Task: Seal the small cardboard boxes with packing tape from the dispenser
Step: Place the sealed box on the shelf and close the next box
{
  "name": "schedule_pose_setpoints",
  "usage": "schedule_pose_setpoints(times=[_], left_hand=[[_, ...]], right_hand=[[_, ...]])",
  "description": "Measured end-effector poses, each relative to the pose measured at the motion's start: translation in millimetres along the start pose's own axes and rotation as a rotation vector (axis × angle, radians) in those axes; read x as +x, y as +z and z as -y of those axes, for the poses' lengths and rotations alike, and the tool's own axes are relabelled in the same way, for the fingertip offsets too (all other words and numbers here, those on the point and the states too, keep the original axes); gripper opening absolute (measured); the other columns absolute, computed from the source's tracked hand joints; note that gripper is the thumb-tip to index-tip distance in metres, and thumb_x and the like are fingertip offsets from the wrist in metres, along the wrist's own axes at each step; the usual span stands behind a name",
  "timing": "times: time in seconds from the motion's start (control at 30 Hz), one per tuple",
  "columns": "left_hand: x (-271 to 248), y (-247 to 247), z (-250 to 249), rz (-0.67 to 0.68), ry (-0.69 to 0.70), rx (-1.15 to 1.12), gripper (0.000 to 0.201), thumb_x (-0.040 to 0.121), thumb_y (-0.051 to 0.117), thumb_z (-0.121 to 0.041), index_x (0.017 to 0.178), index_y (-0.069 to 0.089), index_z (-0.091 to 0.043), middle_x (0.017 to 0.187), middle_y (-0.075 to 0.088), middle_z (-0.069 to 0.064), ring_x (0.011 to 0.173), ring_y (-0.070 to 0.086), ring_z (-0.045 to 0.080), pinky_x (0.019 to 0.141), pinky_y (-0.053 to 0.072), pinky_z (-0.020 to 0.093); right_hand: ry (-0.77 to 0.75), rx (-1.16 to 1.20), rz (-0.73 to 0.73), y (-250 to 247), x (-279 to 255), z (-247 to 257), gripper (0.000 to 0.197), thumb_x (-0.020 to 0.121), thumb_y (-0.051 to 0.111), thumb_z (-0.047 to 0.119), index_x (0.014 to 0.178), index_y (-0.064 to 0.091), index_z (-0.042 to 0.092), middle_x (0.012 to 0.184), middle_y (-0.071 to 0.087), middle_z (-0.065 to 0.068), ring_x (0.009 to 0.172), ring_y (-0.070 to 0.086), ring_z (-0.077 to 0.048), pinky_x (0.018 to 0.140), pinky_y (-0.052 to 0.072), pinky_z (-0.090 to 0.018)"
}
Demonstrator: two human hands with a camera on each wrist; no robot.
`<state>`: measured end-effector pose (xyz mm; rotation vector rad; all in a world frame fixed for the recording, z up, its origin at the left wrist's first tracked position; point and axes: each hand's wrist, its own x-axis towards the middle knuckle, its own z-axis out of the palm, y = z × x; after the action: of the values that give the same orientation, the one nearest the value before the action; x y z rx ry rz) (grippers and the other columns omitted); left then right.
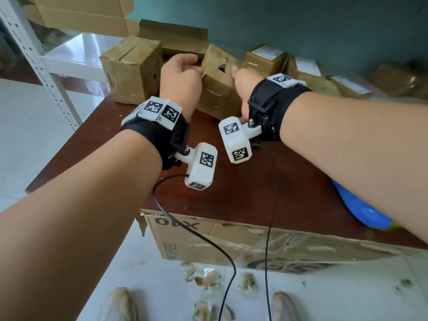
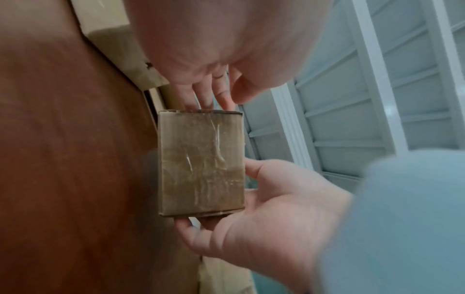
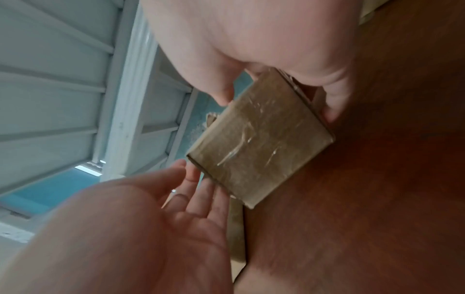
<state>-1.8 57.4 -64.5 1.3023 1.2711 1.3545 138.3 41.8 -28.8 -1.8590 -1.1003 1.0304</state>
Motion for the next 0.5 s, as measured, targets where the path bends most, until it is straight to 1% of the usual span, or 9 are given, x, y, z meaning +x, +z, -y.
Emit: schedule_pose_setpoints(times=[0.07,0.13,0.17,0.2,0.3,0.37,0.4,0.43,0.5], left_hand=[[-13,6,-16,0.038,-0.013,0.021,0.029,0.102,0.059,-0.014,0.129,0.069,-0.015,0.111,0.073,-0.003,0.104,0.071,0.013,0.095,0.060,0.030],[-34,10,-37,0.089,-0.030,0.059,0.019,0.107,0.057,-0.028,0.097,0.072,-0.021,0.087,0.071,-0.009,0.084,0.068,0.012,0.081,0.059,0.032],[-46,11,-49,0.111,-0.054,0.066,0.033,0.108,0.054,-0.037,0.082,0.063,-0.020,0.076,0.063,-0.008,0.072,0.059,0.014,0.072,0.051,0.029],[-60,12,-62,0.122,-0.081,0.077,0.041,0.109,0.050,-0.047,0.080,0.054,-0.018,0.076,0.055,-0.002,0.071,0.051,0.017,0.068,0.043,0.029],[-102,14,-95,0.229,-0.147,0.172,0.049,0.107,0.040,-0.063,0.085,0.053,-0.022,0.091,0.058,0.004,0.078,0.054,0.021,0.067,0.045,0.026],[-134,12,-102,0.319,-0.197,0.162,0.059,0.097,0.041,-0.077,0.104,0.069,-0.025,0.103,0.068,0.001,0.089,0.064,0.019,0.082,0.052,0.023],[-149,10,-100,0.341,-0.246,0.114,0.073,0.088,0.043,-0.084,0.116,0.072,-0.023,0.113,0.073,0.001,0.100,0.069,0.021,0.097,0.055,0.034],[-164,8,-96,0.347,-0.283,0.059,0.078,0.085,0.045,-0.086,0.120,0.073,-0.021,0.118,0.076,0.000,0.109,0.071,0.023,0.104,0.055,0.045],[-193,5,-87,0.375,-0.320,-0.018,0.064,0.097,0.047,-0.075,0.116,0.074,-0.021,0.117,0.079,-0.001,0.113,0.073,0.022,0.108,0.055,0.047]], right_hand=[[-0.019,0.056,-0.110,-10,-21,1,0.062,0.111,0.028,0.057,0.149,0.053,0.014,0.151,0.055,-0.012,0.137,0.055,-0.031,0.112,0.045,-0.049],[0.045,0.157,-0.265,-27,-41,0,0.090,0.100,0.017,0.079,0.122,0.066,0.007,0.135,0.065,-0.009,0.126,0.060,-0.027,0.108,0.043,-0.043],[0.093,0.252,-0.304,-35,-52,-2,0.106,0.088,0.013,0.092,0.120,0.066,0.007,0.139,0.064,-0.008,0.128,0.059,-0.027,0.113,0.041,-0.045],[0.124,0.371,-0.291,-43,-65,-4,0.123,0.073,0.011,0.103,0.135,0.064,0.010,0.150,0.059,-0.007,0.133,0.058,-0.029,0.118,0.039,-0.050],[0.126,0.581,-0.248,-69,-96,-32,0.143,0.036,0.019,0.114,0.146,0.060,0.033,0.154,0.057,0.000,0.136,0.059,-0.028,0.119,0.037,-0.061],[0.151,0.624,-0.205,-84,-117,-61,0.150,0.023,0.026,0.118,0.146,0.059,0.038,0.153,0.058,0.005,0.138,0.057,-0.025,0.120,0.033,-0.064],[0.152,0.645,-0.155,-89,-133,-74,0.154,0.018,0.032,0.118,0.147,0.058,0.039,0.154,0.057,0.006,0.141,0.055,-0.025,0.122,0.030,-0.065],[0.133,0.681,-0.095,-92,-146,-85,0.154,0.017,0.038,0.118,0.148,0.057,0.039,0.154,0.057,0.008,0.143,0.053,-0.024,0.123,0.027,-0.065],[0.106,0.679,-0.033,-99,-165,-102,0.146,0.024,0.045,0.116,0.146,0.060,0.038,0.150,0.061,0.008,0.142,0.055,-0.023,0.124,0.027,-0.062]])
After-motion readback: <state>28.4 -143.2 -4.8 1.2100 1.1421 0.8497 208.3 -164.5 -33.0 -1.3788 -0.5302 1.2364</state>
